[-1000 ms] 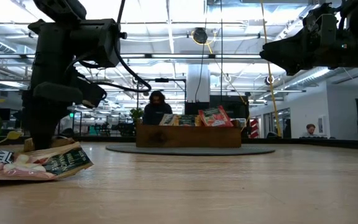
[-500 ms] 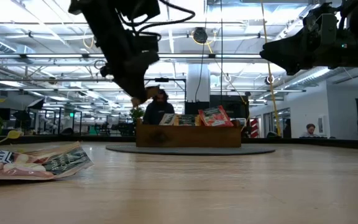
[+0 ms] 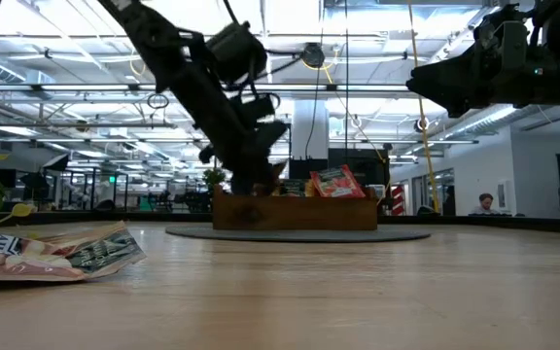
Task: Pick & Place Tea
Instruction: Put the brown tea bag into the left section of the wooden organizer
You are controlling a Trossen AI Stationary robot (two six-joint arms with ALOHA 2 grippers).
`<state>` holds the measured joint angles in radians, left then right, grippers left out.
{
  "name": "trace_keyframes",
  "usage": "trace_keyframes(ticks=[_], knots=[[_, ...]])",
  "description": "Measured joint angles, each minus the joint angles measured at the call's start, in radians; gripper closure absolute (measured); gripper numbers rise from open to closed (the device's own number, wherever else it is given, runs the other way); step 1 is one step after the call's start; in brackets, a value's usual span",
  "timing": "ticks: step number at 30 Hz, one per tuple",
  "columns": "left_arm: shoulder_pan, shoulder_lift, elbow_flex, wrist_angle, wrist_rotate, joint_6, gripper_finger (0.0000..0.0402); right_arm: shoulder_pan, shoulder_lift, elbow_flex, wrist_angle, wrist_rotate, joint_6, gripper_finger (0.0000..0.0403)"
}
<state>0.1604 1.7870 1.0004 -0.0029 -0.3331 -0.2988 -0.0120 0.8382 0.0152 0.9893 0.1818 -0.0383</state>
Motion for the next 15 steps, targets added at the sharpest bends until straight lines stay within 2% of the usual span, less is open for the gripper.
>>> trace_keyframes(ticks=[6,15], knots=[[0.008,0.057,0.001,0.012,-0.002,-0.017,0.0355,0.000,0.000,0.000,0.000,0.000,0.000,0.0248],[0.007,0.034,0.001,-0.010,-0.007,-0.018,0.0347,0.000,0.000,0.000,0.000,0.000,0.000,0.0248]])
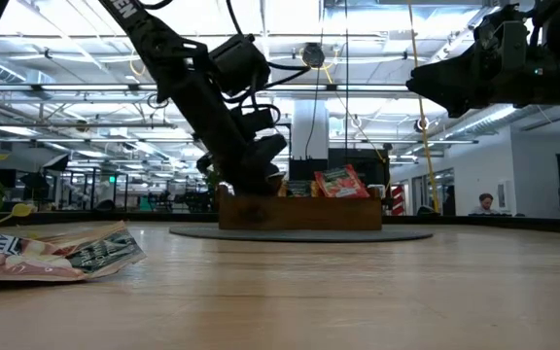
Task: Pick & Place Tea
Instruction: Put the brown tea bag into the left section of the wooden organizer
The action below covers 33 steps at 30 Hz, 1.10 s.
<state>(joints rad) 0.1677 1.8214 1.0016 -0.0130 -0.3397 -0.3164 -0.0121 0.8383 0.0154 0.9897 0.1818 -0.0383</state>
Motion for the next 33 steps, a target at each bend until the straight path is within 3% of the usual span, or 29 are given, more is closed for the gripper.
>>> trace_keyframes(ticks=[6,20,33], knots=[[-0.011,-0.016,-0.001,-0.030,0.006,-0.011,0.0329,0.000,0.000,0.000,-0.001,0.000,0.000,0.0248],[-0.026,-0.029,0.001,-0.068,-0.010,-0.006,0.0194,0.000,0.000,0.000,0.000,0.000,0.000,0.0248],[-0.025,-0.144,0.001,-0.090,-0.080,0.051,0.0176,0.000,0.000,0.000,-0.001,0.000,0.000,0.0248]])
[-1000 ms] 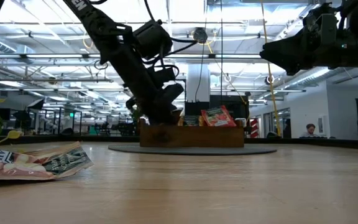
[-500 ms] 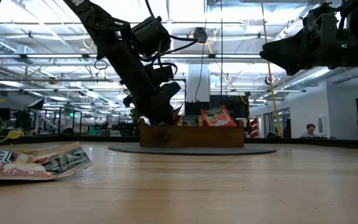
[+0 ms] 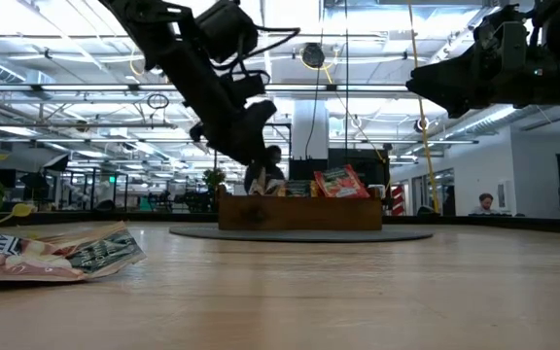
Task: Pick & Place Tea
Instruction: Put the brown tea bag into the left section of the wooden organizer
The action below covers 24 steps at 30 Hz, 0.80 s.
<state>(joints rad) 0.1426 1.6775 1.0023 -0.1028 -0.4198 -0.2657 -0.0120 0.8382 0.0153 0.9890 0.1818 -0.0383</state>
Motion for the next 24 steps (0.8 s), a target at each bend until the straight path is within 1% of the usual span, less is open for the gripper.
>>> trace_keyframes(ticks=[6,10,11,13,14,16,18,19,24], knots=[[-0.001,-0.024,0.000,-0.066,0.013,0.029,0.0176,0.000,0.000,0.000,0.001,0.000,0.000,0.0248],[-0.001,-0.019,0.000,-0.130,0.022,-0.026,0.0179,0.000,0.000,0.000,0.001,0.000,0.000,0.0248],[-0.001,-0.017,0.000,-0.145,0.043,-0.042,0.0186,0.000,0.000,0.000,0.001,0.000,0.000,0.0248],[-0.001,-0.014,-0.002,-0.157,0.107,-0.059,0.0216,0.000,0.000,0.000,0.001,0.000,0.000,0.0248],[-0.003,-0.014,-0.001,-0.149,0.136,-0.058,0.0240,0.000,0.000,0.000,0.001,0.000,0.000,0.0248],[-0.011,-0.015,-0.001,-0.132,0.156,-0.049,0.0298,0.000,0.000,0.000,0.000,0.000,0.000,0.0248],[-0.017,-0.015,-0.001,-0.124,0.155,-0.033,0.0365,0.000,0.000,0.000,0.001,0.000,0.000,0.0248],[-0.020,-0.015,-0.001,-0.115,0.155,-0.031,0.0382,0.000,0.000,0.000,0.001,0.000,0.000,0.0248],[-0.020,-0.015,0.000,-0.105,0.156,-0.025,0.0386,0.000,0.000,0.000,0.001,0.000,0.000,0.0248]])
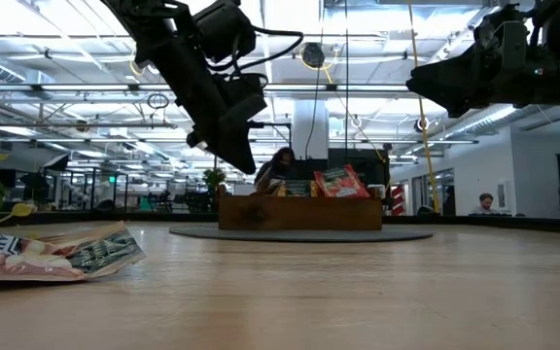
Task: Pick & Place Tea
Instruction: Put the brown tea bag into the left section of the wooden organizer
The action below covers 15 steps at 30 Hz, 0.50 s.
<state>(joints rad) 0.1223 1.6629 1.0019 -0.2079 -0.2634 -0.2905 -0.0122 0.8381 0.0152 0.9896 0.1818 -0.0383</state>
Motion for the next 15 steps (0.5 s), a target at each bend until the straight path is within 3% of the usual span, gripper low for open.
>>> trace_keyframes(ticks=[15], knots=[[-0.033,0.006,0.000,0.036,0.090,-0.007,0.0399,0.000,0.000,0.000,0.000,0.000,0.000,0.0248]])
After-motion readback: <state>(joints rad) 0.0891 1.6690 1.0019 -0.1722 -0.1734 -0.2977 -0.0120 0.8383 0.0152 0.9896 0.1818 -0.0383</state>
